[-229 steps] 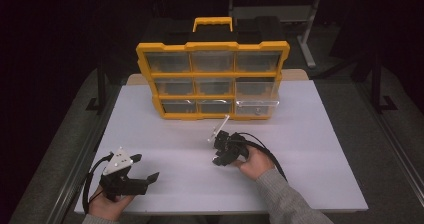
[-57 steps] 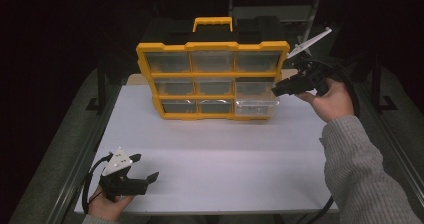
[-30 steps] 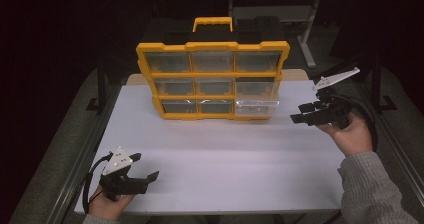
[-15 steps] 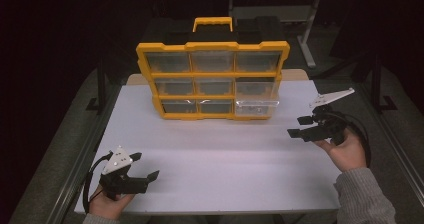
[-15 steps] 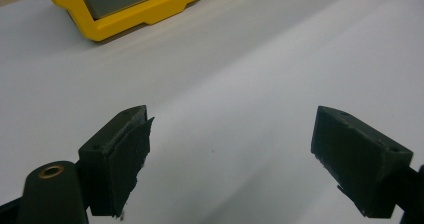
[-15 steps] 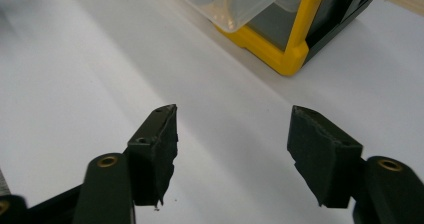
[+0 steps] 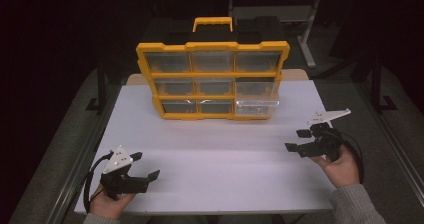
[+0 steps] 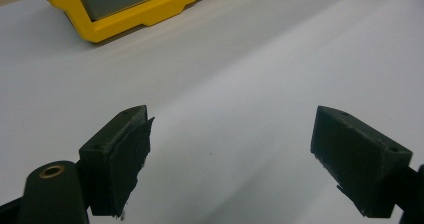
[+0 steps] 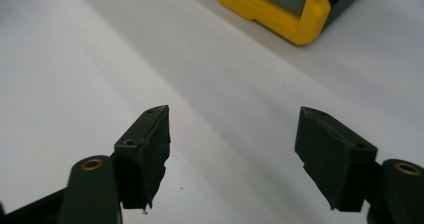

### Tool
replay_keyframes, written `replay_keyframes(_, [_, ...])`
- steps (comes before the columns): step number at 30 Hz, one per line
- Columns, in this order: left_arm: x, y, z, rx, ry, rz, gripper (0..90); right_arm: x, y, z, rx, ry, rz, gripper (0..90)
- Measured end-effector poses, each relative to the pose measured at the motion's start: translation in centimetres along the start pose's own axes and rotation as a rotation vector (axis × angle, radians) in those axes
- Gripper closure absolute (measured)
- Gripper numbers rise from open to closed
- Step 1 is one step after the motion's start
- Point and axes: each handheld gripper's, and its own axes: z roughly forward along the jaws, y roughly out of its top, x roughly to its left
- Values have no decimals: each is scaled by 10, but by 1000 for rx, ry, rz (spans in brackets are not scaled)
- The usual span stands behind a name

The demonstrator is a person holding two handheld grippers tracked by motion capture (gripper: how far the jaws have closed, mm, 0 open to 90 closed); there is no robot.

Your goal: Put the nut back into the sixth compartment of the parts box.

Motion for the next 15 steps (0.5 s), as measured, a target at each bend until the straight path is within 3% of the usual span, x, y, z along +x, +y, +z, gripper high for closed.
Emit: replay_keyframes(15, [0,0,2,1,-9,7,155,26,-29,19,-22,25,10,205])
